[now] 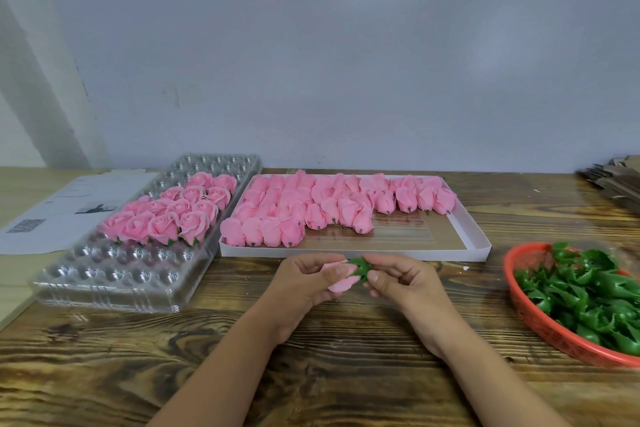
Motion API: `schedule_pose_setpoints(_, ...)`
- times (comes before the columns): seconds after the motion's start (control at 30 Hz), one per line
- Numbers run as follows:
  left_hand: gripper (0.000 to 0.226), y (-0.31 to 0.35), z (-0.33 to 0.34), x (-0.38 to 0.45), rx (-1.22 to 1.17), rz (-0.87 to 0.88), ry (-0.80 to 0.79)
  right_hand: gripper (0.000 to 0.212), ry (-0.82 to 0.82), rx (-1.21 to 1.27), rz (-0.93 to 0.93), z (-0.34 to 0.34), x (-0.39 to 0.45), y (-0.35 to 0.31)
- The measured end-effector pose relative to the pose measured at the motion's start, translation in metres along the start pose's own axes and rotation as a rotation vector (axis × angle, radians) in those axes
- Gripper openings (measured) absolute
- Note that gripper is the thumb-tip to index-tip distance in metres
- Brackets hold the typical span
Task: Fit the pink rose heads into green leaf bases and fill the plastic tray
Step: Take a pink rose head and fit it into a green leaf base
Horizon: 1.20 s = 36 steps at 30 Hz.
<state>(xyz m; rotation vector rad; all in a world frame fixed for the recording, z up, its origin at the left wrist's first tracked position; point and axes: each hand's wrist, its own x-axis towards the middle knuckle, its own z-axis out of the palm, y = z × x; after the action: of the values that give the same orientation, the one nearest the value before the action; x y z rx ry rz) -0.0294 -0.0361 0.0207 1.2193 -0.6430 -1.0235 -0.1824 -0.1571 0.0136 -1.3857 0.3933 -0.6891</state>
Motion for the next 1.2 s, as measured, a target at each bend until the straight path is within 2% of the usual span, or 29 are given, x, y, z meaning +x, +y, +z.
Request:
schedule_pose_setpoints(0.23, 0.035, 0.0003, 0.0019, -0.0017, -0.011, 0.007, -0.04, 0.025, 0.022, 0.017, 0.047, 0.0005, 0.0001, -0.0012)
schedule_pose_setpoints(0.3, 0.036, -0.0005, 0.0016, -0.0016, 0.002, 0.016, -0.043, 0.037, 0.024, -0.054, 0.013, 0.001, -0.0005, -0.0019)
schedule_pose_setpoints(0.53, 0.058, -0.0012, 0.0016, 0.0003, 0.034, 0.03, -0.036, 0.028, 0.019, -0.144, -0.043, 0.0014, -0.0009, -0.0019)
schedule_pose_setpoints(0.77, 0.051, -0.0021, 0.0003, -0.0009, 0.036, 0.042, -0.039, 0.028, -0.023, -0.106, -0.006, 0.0026, -0.004, -0.006)
schedule_pose_setpoints(0.97, 0.038, -0.003, 0.0009, -0.0011, 0.053, 0.056, -0.027, 0.019, 0.032, 0.087, 0.126, 0.0017, -0.0027, -0.0044)
schedule_pose_setpoints(1.2, 0.04, -0.0029, -0.0002, 0.0001, 0.025, 0.022, -0.018, 0.023, 0.045, 0.007, 0.094, 0.0037, -0.0032, -0.0049)
